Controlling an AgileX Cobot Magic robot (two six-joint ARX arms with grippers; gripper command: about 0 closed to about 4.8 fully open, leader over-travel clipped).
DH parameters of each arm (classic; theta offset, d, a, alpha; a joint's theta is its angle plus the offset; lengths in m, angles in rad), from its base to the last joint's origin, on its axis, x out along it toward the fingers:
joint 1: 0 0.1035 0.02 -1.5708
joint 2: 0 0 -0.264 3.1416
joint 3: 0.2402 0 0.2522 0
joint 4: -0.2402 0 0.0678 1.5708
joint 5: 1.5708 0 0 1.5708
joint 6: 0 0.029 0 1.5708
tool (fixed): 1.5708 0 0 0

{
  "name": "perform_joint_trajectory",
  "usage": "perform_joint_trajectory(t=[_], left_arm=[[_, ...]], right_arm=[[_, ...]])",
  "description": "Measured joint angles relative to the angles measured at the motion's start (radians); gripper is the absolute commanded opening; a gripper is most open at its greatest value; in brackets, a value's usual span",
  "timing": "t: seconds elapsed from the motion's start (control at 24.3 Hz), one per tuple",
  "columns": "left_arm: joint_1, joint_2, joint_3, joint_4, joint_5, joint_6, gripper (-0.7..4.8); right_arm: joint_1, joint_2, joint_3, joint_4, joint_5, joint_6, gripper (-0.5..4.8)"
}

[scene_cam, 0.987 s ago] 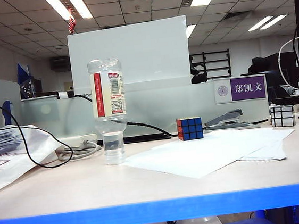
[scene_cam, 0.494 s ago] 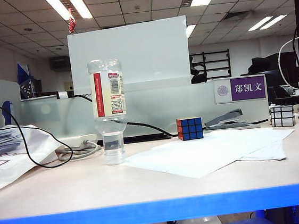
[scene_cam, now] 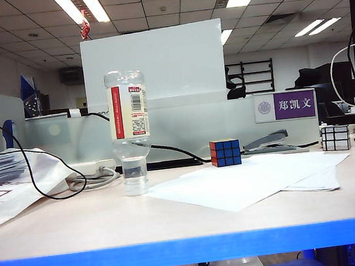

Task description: Flip the plastic bottle upside down.

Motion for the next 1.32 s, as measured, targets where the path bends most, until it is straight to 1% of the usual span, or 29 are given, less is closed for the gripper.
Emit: perform_joint_trajectory(t=[0.58,0.86,1.15,1.32], left_arm=[[0.0,0.0,0.0,0.0,0.004,-0.002,-0.03],[0.0,0.0,0.0,0.0,0.053,0.032,-0.03],[0.0,0.0,0.0,0.001,0.054,0.037,-0.03],[0.0,0.0,0.0,0.006,0.054,0.054,-0.03]], right_arm=[[0.0,0.0,0.0,0.0,0.0,0.0,-0.09],[0.0,0.0,0.0,0.0,0.0,0.0,-0.09],[0.0,0.0,0.0,0.0,0.0,0.0,-0.09],[0.0,0.0,0.0,0.0,0.0,0.0,-0.09]])
